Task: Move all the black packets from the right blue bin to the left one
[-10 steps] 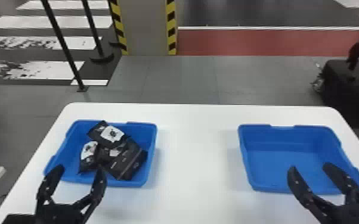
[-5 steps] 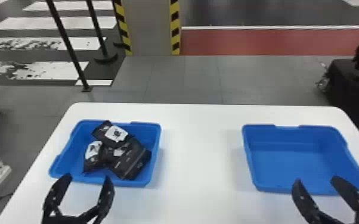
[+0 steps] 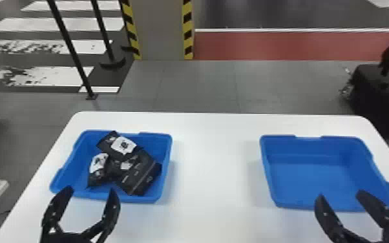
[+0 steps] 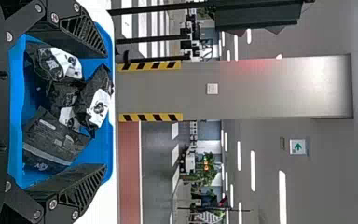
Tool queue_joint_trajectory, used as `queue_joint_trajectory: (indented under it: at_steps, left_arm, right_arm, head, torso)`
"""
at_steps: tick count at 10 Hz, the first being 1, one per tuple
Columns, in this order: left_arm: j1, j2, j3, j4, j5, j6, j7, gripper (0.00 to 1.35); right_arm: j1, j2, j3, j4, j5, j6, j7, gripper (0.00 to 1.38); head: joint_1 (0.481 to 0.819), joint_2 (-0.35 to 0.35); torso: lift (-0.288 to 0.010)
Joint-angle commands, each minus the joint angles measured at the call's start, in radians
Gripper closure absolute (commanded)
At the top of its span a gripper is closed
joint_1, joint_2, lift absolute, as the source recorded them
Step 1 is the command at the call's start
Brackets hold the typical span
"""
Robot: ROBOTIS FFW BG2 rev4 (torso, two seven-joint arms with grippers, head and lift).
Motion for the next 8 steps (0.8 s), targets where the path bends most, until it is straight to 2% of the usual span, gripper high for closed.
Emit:
queue_joint_trajectory:
  at_steps: [1,8]
  left_arm:
    - [-0.004,-0.003,-0.001,0.001,-0.007,0.000,0.000,0.20]
    - [-0.004,-0.003,-0.002,0.001,-0.007,-0.010,0.000,0.20]
  right_arm:
    - [-0.001,0.000,0.000,0.002,0.000,0.000,0.000,0.29]
    - [0.002,0.000,0.000,-0.008,-0.008,-0.010,0.000,0.29]
  head:
    - [0.695,0.064]
    - [0.695,0.061]
  torso:
    - [-0.110]
    - [-0.110]
